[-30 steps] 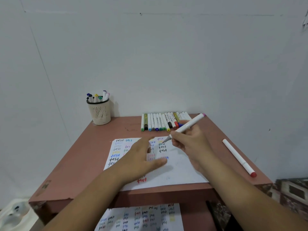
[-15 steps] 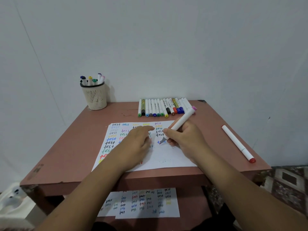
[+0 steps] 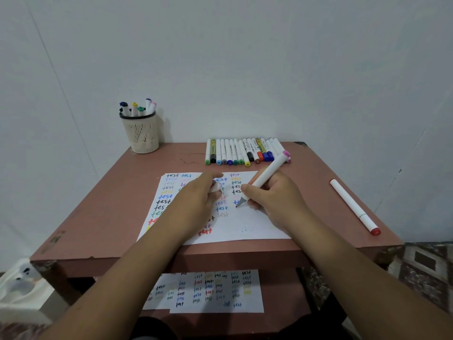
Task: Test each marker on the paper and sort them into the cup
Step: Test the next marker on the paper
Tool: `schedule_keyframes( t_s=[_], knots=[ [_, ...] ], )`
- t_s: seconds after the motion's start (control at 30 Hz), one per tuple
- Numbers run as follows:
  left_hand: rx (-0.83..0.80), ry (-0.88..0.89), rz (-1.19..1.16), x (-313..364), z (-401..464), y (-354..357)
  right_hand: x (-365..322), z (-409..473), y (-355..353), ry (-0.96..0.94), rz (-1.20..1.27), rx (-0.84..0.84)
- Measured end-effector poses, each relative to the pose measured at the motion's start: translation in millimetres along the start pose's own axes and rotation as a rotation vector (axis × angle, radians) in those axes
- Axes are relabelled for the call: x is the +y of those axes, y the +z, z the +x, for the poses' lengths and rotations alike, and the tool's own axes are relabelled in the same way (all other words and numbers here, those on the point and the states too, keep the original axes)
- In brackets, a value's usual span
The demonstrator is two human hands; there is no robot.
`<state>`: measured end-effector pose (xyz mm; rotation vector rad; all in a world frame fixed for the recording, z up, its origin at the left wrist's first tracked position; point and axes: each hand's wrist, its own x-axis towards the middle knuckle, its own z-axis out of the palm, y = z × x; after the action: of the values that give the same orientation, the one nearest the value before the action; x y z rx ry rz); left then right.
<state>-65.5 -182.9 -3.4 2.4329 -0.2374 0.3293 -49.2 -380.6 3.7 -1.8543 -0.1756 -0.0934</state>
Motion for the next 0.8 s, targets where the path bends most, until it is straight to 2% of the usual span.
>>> schedule_keyframes(
  t_s=[0.3,0.8],
  knots=[
    [-0.002,-0.027,-0.010,2.3,-0.9,-2.2,2.1,1.5,1.1,-0.024,-0.069,0.057],
    [0.024,0.043,0.048,7.2,-2.5,-4.4,0.4,0.0,0.8,-0.043,-0.172,0.072]
  ],
)
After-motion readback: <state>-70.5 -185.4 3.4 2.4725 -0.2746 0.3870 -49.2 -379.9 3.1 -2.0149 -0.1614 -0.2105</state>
